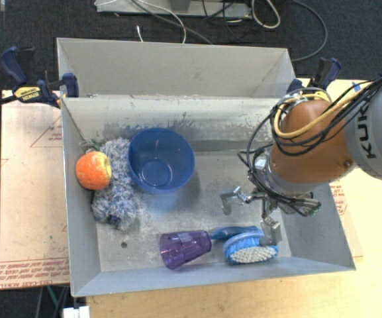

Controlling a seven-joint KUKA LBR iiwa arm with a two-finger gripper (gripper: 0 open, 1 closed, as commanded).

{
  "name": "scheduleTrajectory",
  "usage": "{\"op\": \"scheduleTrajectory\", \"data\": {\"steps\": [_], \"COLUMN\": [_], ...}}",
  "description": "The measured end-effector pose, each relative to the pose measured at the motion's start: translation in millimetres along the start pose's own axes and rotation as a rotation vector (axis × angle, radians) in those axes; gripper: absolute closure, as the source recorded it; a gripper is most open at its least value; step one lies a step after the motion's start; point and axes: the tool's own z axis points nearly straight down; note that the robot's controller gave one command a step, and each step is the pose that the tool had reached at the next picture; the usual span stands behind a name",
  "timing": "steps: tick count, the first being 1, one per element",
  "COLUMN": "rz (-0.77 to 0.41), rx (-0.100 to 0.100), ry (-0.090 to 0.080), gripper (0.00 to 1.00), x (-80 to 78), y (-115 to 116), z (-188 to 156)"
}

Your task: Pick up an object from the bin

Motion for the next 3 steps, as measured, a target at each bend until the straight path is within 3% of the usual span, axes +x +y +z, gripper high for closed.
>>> {"op": "scheduleTrajectory", "data": {"steps": [1,2,3], "rz": [-0.254,-0.417,-0.418], "rx": [0.022,0.017,0.017], "ry": [-0.013,0.002,0.002], "gripper": [0.00,1.00,1.00], "x": [27.3,-25.1,-25.1], "y": [11,33,33], "z": [51,50,50]}}
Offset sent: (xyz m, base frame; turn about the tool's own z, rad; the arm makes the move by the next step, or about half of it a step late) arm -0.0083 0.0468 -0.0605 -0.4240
